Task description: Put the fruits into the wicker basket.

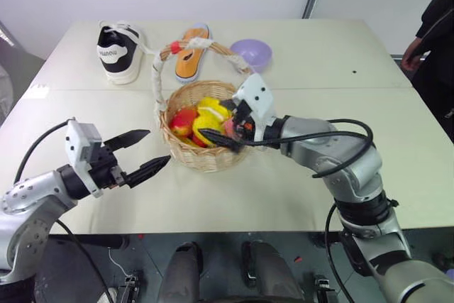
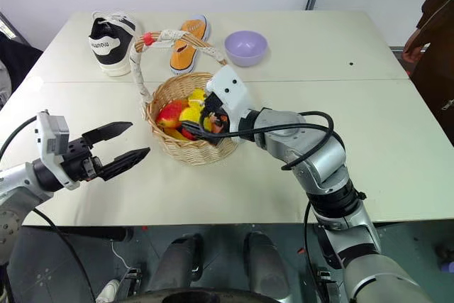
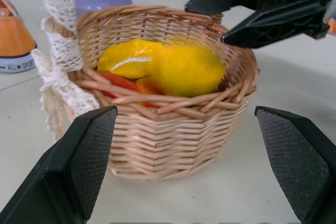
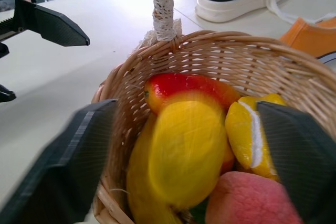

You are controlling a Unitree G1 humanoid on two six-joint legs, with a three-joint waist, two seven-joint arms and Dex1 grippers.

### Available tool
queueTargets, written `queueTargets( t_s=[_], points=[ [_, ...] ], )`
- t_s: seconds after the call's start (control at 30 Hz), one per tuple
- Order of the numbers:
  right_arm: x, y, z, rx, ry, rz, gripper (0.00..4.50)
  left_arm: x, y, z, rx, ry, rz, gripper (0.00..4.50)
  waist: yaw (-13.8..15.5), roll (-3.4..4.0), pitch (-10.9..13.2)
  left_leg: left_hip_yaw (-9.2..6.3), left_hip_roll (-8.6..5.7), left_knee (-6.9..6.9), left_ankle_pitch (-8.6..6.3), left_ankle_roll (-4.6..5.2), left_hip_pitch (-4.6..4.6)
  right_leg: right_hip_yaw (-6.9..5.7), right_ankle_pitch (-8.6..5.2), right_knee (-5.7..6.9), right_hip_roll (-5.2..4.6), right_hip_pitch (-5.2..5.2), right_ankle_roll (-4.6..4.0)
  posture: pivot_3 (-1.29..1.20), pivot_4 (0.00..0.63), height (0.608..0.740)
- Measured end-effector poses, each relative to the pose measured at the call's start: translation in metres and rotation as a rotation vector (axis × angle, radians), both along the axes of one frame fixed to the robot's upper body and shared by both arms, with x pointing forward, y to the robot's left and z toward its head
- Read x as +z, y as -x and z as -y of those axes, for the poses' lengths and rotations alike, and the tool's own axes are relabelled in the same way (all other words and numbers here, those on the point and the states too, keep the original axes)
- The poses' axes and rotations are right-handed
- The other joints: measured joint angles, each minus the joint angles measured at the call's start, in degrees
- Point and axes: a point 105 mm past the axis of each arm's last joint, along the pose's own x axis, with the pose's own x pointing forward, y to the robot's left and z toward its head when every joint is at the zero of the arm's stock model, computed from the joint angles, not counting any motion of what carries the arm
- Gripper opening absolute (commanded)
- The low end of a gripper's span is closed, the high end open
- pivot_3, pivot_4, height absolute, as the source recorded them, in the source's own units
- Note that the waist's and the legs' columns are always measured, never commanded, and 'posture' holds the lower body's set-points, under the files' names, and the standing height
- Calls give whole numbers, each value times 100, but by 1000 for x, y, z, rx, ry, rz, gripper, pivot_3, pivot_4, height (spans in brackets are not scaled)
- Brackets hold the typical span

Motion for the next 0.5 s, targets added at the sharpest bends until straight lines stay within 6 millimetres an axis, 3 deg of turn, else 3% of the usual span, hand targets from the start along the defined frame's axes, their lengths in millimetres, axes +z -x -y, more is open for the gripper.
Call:
queueTargets(
  t_s=[0.1,0.17,0.27,0.37,0.5],
  points=[
    [7,20,19,63,-58,21,4474,-1,0,3,-5,4,-1,4500,33,-1,0,-3,0,0,0,0,-1,-4,-2,-2,0,4,3,0,150,740],
    [6,34,45,81,-77,1,4474,-1,0,3,-4,7,-3,4500,40,-3,-2,-1,-4,1,0,0,1,-3,-7,-4,-4,11,11,0,150,740],
    [-4,36,72,20,-80,-45,4474,0,-2,5,-13,13,3,4500,-18,-3,-2,11,0,3,0,0,9,3,-2,-4,0,10,2,0,150,740],
    [-4,22,80,-63,-118,-27,4474,7,-6,14,-51,20,29,4500,-44,-2,-2,6,18,4,0,0,19,5,0,-1,31,10,0,0,150,740],
    [-5,-12,82,-192,-192,1,4474,5,-9,21,-84,36,21,4500,-58,-2,-2,1,49,3,0,0,18,7,12,-1,69,5,-22,0,150,740]
  ],
)
